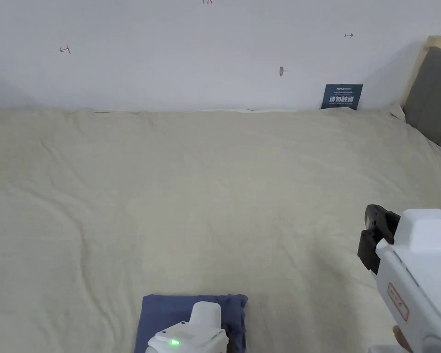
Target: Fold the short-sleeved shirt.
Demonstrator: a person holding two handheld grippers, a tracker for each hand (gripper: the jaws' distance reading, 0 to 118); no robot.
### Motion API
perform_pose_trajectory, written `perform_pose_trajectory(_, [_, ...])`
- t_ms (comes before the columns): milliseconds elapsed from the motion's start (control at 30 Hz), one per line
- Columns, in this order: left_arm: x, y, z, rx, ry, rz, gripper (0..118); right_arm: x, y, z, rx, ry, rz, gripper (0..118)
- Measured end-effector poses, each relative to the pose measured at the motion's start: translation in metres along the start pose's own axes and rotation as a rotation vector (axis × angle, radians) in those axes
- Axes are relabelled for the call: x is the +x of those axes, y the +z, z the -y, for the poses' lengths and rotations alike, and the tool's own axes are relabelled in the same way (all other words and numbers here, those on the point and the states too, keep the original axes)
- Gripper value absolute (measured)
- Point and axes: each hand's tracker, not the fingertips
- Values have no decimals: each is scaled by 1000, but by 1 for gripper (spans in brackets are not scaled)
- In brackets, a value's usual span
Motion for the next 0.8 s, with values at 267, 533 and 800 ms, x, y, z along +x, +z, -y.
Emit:
perform_pose_trajectory(267, [16, -30, 18, 9, 7, -22, 0, 11, 0, 5, -21, -1, 24, 2])
perform_pose_trajectory(533, [19, -1, 5, 90, -53, -17, 0, 8, 9, 3, -11, -5, 16, 2])
perform_pose_trajectory(800, [-8, 110, -68, 399, -84, -58, 0, -9, 14, -12, 43, -10, -11, 2])
